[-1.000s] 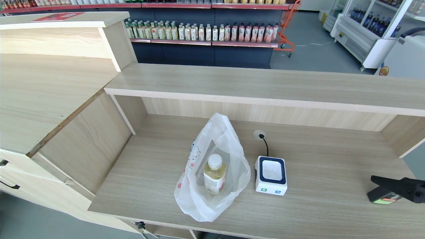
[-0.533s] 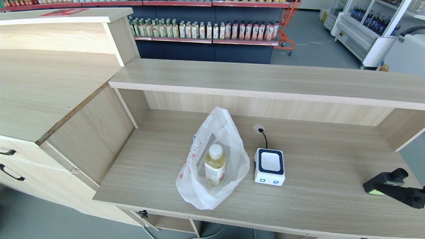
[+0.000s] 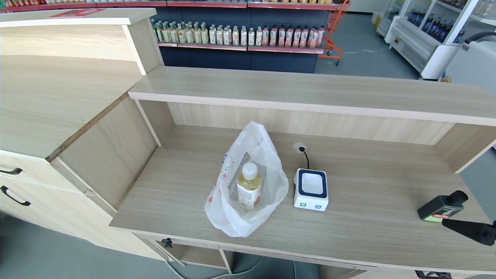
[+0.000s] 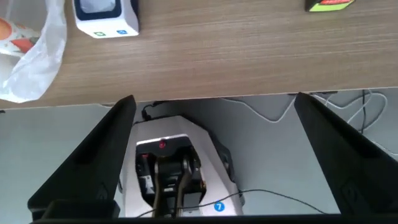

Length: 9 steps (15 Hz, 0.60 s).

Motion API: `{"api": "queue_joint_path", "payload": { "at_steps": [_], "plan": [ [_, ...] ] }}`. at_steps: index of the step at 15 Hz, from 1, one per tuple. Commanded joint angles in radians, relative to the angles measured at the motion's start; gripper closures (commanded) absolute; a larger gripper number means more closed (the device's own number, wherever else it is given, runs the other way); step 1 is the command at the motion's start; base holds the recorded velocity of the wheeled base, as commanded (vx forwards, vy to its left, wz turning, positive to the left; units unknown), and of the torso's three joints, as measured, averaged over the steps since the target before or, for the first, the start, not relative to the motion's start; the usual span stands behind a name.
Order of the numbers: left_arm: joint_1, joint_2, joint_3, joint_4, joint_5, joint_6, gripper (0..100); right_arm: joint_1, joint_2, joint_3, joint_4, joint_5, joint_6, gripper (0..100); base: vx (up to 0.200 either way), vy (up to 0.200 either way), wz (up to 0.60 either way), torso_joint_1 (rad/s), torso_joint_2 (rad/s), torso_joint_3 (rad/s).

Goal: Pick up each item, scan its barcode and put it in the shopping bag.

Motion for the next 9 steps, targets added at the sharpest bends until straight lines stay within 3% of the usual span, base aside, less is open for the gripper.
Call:
{"api": "queue_joint_path", "payload": {
  "at_steps": [1, 9],
  "plan": [
    [0.001, 0.000, 0.000, 0.001, -0.001, 0.001, 0, -0.059, 0.051, 0.004, 0.029, -0.074, -0.054, 0, 0.000, -0.200, 0.00, 0.002, 0.01, 0.002],
    [0.001, 0.000, 0.000, 0.001, 0.001, -0.002, 0, -0.062, 0.117, 0.001, 0.032, -0.148, -0.132, 0, 0.000, -0.200, 0.00, 0.004, 0.00, 0.001]
  ]
}}
